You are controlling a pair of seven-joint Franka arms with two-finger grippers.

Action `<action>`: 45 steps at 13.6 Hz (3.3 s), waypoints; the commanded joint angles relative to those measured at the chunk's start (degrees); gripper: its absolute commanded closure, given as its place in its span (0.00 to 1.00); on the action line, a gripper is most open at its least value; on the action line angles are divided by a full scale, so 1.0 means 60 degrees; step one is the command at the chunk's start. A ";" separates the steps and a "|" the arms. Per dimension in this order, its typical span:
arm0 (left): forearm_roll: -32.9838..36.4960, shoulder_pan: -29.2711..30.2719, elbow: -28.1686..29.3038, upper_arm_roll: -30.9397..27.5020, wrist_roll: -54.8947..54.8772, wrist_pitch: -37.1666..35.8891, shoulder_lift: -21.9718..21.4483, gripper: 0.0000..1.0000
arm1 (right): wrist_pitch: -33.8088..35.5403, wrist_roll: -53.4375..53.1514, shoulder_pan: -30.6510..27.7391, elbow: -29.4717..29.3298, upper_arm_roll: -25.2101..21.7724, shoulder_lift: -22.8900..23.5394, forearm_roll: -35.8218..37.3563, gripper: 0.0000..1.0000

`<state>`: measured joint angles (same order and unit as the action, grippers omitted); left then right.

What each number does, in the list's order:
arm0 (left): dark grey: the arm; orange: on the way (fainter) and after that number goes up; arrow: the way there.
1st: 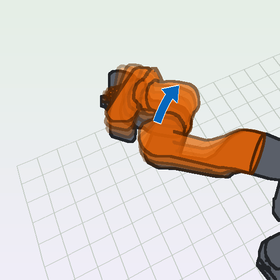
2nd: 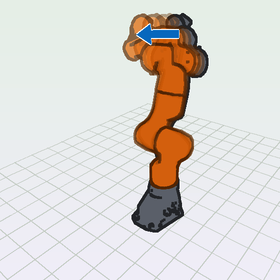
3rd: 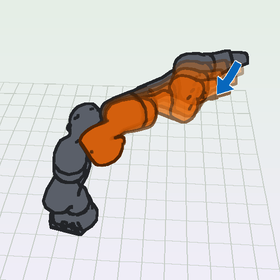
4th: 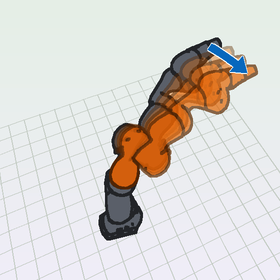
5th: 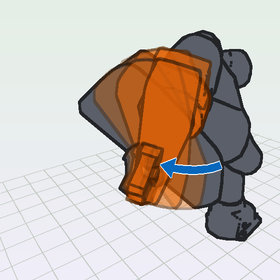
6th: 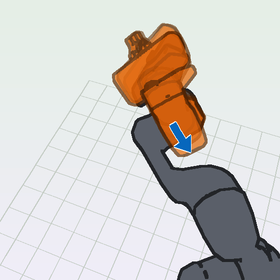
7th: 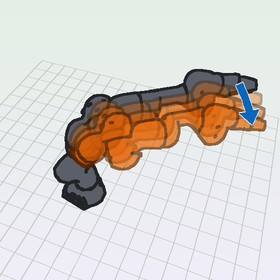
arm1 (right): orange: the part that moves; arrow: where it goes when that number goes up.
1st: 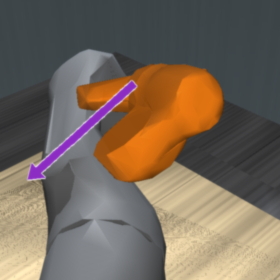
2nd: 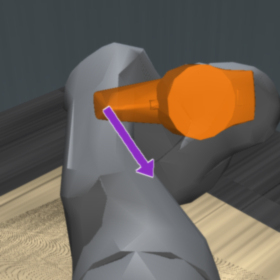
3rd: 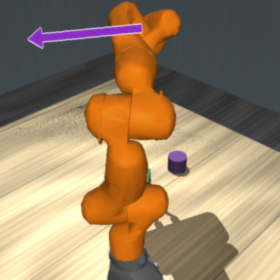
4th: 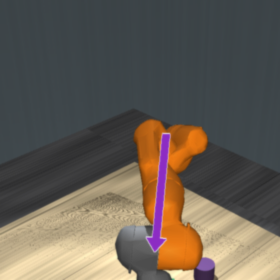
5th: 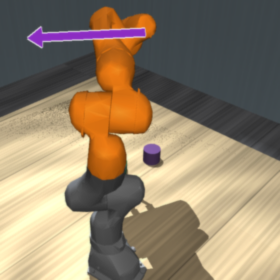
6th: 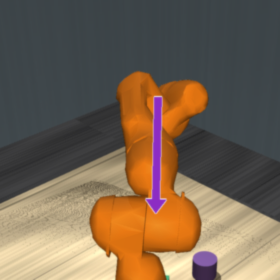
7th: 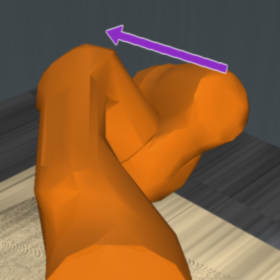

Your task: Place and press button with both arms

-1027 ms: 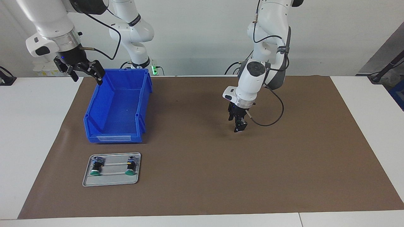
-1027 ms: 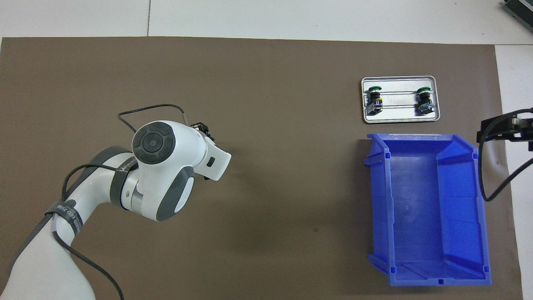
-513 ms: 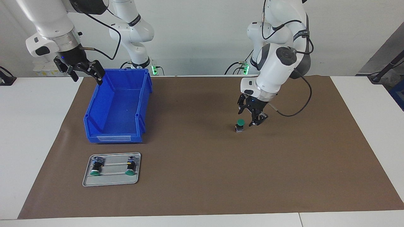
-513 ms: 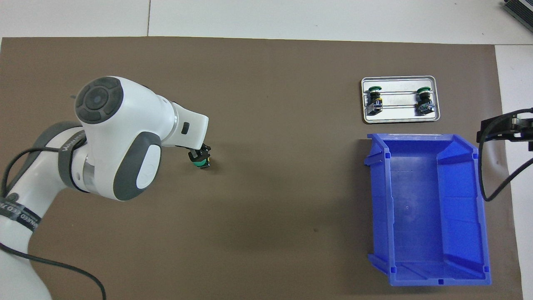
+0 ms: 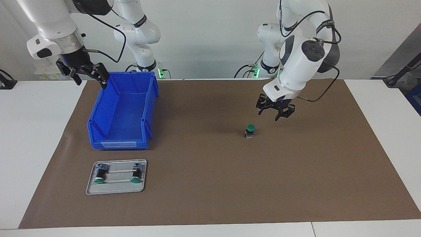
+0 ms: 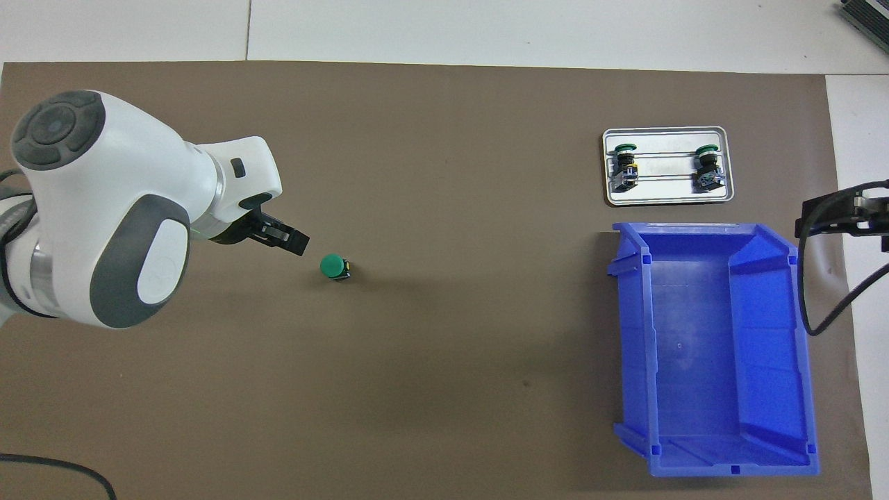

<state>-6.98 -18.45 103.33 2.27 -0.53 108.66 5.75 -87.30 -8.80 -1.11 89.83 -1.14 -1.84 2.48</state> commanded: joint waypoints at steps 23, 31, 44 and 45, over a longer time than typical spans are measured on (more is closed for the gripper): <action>0.0665 -0.1012 0.3491 -0.0042 0.1816 0.4872 0.0155 1.00 | 0.0151 0.0193 -0.0094 0.0072 0.0043 -0.0162 -0.0238 0.00; 0.0665 -0.0880 0.2676 -0.0071 0.1758 0.4045 0.0361 1.00 | 0.0151 0.0207 -0.0094 0.0072 0.0043 -0.0162 -0.0238 0.00; 0.1676 0.2400 -0.2100 -0.0174 -0.0718 -0.2769 -0.0416 1.00 | 0.0165 0.0207 -0.0094 0.0072 0.0043 -0.0162 -0.0238 0.00; 0.1690 0.2401 -0.2699 -0.0130 -0.0704 -0.3310 -0.0387 0.65 | 0.0165 0.0222 -0.0079 0.0072 0.0043 -0.0162 -0.0238 0.00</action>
<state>1.60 -4.14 92.42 0.66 -4.78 94.59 3.76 -87.30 -8.80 -1.11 89.83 -1.14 -1.84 2.48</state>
